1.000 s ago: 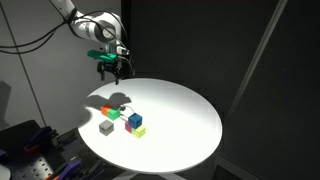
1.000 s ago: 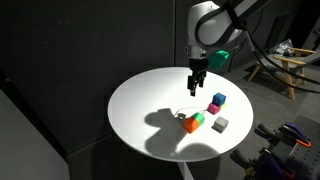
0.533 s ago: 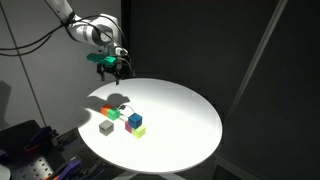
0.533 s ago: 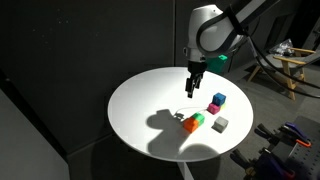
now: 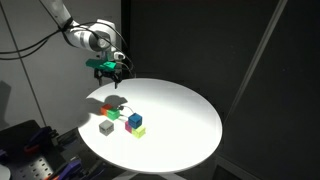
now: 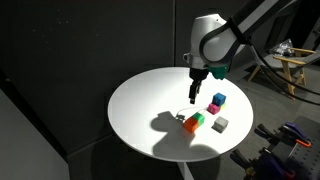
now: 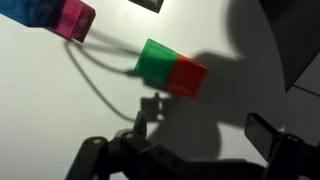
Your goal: Pick up the green block and put it on the gray block
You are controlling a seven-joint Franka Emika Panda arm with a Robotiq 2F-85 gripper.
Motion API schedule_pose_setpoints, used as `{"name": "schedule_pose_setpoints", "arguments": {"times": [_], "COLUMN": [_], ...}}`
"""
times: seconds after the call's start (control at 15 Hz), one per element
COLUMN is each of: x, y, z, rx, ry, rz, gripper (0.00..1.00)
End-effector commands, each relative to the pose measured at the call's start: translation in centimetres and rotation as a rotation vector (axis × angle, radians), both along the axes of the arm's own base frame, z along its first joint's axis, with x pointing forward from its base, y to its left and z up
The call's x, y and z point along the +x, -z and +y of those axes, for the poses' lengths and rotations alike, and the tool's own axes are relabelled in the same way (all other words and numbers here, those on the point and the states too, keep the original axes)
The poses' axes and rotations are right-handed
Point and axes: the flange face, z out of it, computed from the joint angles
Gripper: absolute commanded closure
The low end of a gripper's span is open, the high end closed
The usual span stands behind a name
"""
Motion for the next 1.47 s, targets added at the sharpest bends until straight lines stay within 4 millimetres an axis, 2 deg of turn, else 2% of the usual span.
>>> {"name": "schedule_pose_setpoints", "arguments": {"times": [0.0,0.73,1.4], "x": [-0.2,-1.0,-1.5], "y": [0.3,1.2,1.5], "z": [-0.1,0.3,-0.3], "rx": [-0.002,0.014,0.02], "ry": [-0.098,-0.35,-0.508], "rz": [-0.029,-0.055,-0.064], "gripper": [0.0,0.0,0.0]}}
